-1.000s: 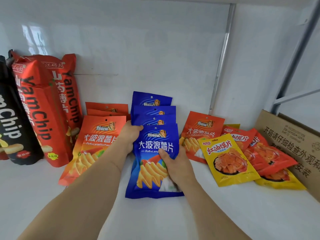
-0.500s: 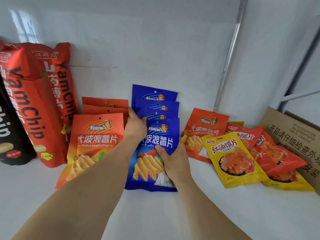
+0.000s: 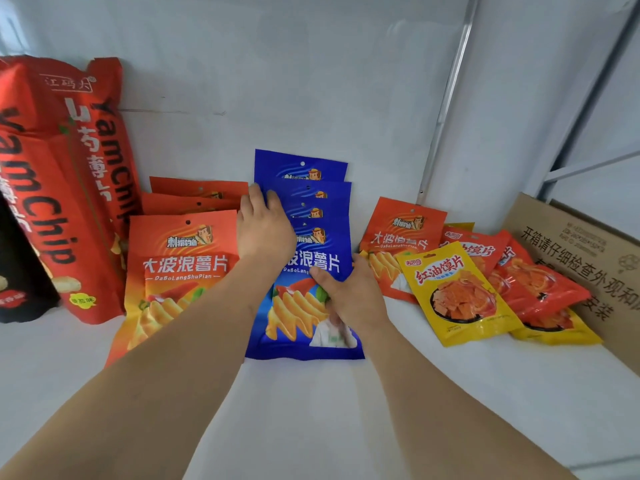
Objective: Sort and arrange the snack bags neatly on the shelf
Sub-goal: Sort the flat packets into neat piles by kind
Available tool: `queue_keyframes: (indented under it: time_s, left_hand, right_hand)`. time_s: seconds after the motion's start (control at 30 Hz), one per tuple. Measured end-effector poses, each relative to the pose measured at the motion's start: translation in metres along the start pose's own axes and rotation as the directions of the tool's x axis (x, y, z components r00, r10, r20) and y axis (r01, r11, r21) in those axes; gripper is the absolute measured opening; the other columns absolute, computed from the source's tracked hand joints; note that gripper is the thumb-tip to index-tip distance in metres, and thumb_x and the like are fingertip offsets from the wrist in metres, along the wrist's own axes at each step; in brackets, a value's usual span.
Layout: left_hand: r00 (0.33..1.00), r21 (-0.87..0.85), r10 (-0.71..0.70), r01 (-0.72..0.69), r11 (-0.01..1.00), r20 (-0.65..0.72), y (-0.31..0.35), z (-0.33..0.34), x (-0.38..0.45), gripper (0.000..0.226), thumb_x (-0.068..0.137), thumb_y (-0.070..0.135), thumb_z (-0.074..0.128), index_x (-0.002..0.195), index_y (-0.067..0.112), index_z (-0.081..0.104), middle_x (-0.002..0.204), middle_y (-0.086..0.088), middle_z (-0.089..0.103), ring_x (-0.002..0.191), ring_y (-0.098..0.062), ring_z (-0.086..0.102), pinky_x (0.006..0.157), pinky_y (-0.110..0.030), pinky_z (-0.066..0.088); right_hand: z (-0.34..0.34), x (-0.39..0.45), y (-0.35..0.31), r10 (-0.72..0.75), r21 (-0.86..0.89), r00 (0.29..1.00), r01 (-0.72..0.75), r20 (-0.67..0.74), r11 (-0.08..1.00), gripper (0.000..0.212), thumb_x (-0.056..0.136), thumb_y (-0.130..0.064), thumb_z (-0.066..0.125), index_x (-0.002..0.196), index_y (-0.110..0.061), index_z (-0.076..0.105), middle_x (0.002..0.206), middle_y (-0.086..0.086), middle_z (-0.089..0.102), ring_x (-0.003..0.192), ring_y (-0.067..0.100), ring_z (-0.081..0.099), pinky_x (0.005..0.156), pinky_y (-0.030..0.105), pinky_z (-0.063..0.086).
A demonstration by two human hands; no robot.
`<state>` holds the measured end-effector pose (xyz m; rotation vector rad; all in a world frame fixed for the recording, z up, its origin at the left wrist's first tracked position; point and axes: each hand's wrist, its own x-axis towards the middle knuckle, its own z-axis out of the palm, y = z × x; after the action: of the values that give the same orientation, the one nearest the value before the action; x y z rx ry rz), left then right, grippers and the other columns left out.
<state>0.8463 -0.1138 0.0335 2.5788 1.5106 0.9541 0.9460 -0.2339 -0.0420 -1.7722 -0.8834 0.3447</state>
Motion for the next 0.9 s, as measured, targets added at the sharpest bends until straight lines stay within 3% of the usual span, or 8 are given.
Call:
queue_keyframes:
  time_s: [0.1,0.3,0.47,0.53,0.6,0.67,0.8,0.9]
  left_hand:
    - [0.995,0.133,0.072,-0.061,0.989,-0.074,0.006,-0.003,-0.010,0.068,0.097,0.027,0.049,0.155,0.006,0.019,0.163,-0.018,0.012,0.149,-0.038,0.015,0.120,-0.046,0.018]
    - [0.969,0.205,0.183,-0.147,0.968,-0.167,0.027,-0.001,-0.028,0.059,0.093,0.025,0.053,0.146,0.005,0.039,0.159,-0.019,0.027,0.145,-0.041,0.026,0.117,-0.050,0.023]
    - [0.917,0.072,0.334,-0.326,0.943,-0.220,0.075,0.014,-0.031,0.045,0.085,0.014,0.056,0.128,-0.002,0.058,0.142,-0.024,0.049,0.129,-0.046,0.046,0.104,-0.054,0.043]
    - [0.924,-0.108,0.342,-0.363,0.925,-0.170,0.102,0.021,-0.031,0.041,0.089,0.012,0.049,0.126,-0.003,0.059,0.136,-0.023,0.052,0.120,-0.044,0.052,0.098,-0.052,0.047]
    - [0.963,-0.335,0.264,-0.232,0.913,0.054,0.129,0.031,-0.031,0.041,0.097,0.014,0.049,0.137,0.003,0.052,0.143,-0.018,0.047,0.124,-0.037,0.050,0.102,-0.042,0.043]
    - [0.956,-0.437,0.143,-0.018,0.899,0.255,0.149,0.048,-0.026,0.045,0.100,0.021,0.051,0.142,0.008,0.047,0.145,-0.015,0.046,0.126,-0.032,0.051,0.104,-0.036,0.043]
    - [0.891,-0.468,-0.066,0.297,0.832,0.449,0.164,0.087,-0.015,0.046,0.096,0.034,0.056,0.136,0.011,0.052,0.131,-0.013,0.062,0.114,-0.032,0.061,0.100,-0.044,0.050]
    - [0.829,-0.421,-0.229,0.473,0.774,0.510,0.167,0.107,-0.007,0.054,0.095,0.042,0.058,0.134,0.005,0.050,0.127,-0.012,0.064,0.113,-0.033,0.063,0.097,-0.042,0.051]
  right_hand:
    - [-0.012,-0.004,-0.002,-0.017,-0.034,0.999,0.018,0.029,0.999,0.081,0.059,-0.082,0.067,0.118,-0.031,0.046,0.119,-0.009,0.064,0.106,0.013,0.066,0.084,0.039,0.060]
    - [-0.046,0.002,-0.006,-0.108,-0.256,0.994,0.106,0.008,0.961,0.055,0.086,-0.055,0.064,0.123,-0.017,0.051,0.118,0.003,0.061,0.110,0.019,0.060,0.085,0.038,0.055]
    - [-0.106,0.012,0.003,-0.189,-0.440,0.981,0.153,-0.037,0.885,0.044,0.095,-0.042,0.056,0.130,-0.015,0.055,0.126,0.009,0.057,0.119,0.028,0.052,0.094,0.037,0.044]
    - [-0.128,0.017,0.010,-0.187,-0.467,0.981,0.145,-0.046,0.872,0.046,0.096,-0.042,0.055,0.132,-0.014,0.055,0.129,0.010,0.056,0.122,0.029,0.051,0.098,0.039,0.043]
    - [-0.148,0.021,0.018,-0.170,-0.515,0.985,0.130,-0.031,0.847,0.045,0.098,-0.042,0.052,0.134,-0.015,0.053,0.132,0.010,0.054,0.124,0.030,0.050,0.098,0.040,0.043]
    - [-0.164,0.023,0.027,-0.138,-0.592,0.990,0.106,-0.008,0.799,0.045,0.099,-0.044,0.049,0.133,-0.016,0.053,0.132,0.009,0.053,0.123,0.031,0.049,0.095,0.042,0.045]
    - [-0.187,0.023,0.047,-0.102,-0.688,0.994,0.045,-0.042,0.724,0.043,0.098,-0.047,0.046,0.126,-0.017,0.057,0.128,0.007,0.055,0.121,0.032,0.050,0.096,0.042,0.041]
    - [-0.194,0.022,0.061,-0.118,-0.698,0.990,0.031,-0.078,0.715,0.043,0.098,-0.048,0.044,0.127,-0.018,0.058,0.129,0.004,0.055,0.122,0.028,0.048,0.101,0.040,0.037]
